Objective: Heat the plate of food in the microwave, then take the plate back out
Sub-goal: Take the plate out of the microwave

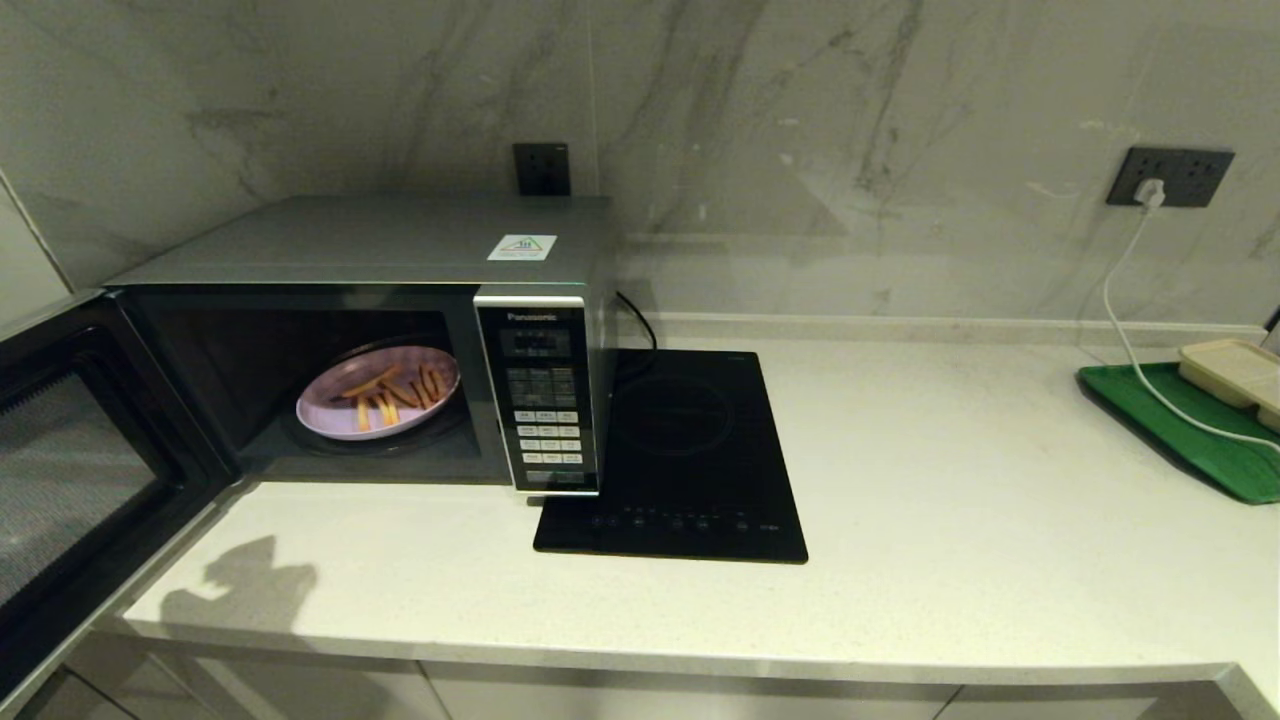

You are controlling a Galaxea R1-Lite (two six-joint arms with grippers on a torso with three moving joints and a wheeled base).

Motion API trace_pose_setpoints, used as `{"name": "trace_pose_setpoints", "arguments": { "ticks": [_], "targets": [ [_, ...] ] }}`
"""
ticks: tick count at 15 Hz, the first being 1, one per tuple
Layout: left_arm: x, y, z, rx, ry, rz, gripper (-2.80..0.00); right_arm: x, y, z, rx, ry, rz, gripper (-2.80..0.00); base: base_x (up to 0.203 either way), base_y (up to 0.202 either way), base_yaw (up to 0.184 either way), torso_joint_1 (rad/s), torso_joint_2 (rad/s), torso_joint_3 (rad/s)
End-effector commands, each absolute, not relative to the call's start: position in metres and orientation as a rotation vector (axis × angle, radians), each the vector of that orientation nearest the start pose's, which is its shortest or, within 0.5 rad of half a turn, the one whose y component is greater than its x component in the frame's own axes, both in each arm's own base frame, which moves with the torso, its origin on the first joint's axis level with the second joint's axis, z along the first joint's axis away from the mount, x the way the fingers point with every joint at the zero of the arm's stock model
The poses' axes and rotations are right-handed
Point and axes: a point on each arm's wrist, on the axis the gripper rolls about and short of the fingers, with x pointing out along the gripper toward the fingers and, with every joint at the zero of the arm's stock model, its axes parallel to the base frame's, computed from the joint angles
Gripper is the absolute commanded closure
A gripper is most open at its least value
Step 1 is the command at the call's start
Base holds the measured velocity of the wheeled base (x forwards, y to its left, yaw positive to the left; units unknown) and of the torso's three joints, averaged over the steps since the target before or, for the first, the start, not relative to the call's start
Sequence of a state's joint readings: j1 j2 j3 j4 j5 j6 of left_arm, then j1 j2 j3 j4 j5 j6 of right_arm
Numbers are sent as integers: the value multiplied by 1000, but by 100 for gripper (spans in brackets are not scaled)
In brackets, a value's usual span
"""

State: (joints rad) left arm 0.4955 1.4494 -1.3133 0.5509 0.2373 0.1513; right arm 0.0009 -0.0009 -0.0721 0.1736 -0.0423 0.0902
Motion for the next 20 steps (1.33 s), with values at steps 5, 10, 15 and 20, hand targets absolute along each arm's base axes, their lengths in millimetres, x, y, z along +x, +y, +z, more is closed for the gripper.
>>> {"name": "trace_pose_setpoints", "arguments": {
  "ticks": [5,10,15,20],
  "targets": [
    [193,103,285,48,737,585,0,-29,-1,77,88,101,-46,0,0,0,0,0,0,0],
    [193,106,285,50,738,592,0,-29,-1,77,88,101,-46,0,0,0,0,0,0,0],
    [192,106,285,50,735,595,0,-29,-1,77,88,101,-46,0,0,0,0,0,0,0],
    [192,105,285,50,733,593,0,-29,-1,77,88,101,-48,0,0,0,0,0,0,0]
  ]
}}
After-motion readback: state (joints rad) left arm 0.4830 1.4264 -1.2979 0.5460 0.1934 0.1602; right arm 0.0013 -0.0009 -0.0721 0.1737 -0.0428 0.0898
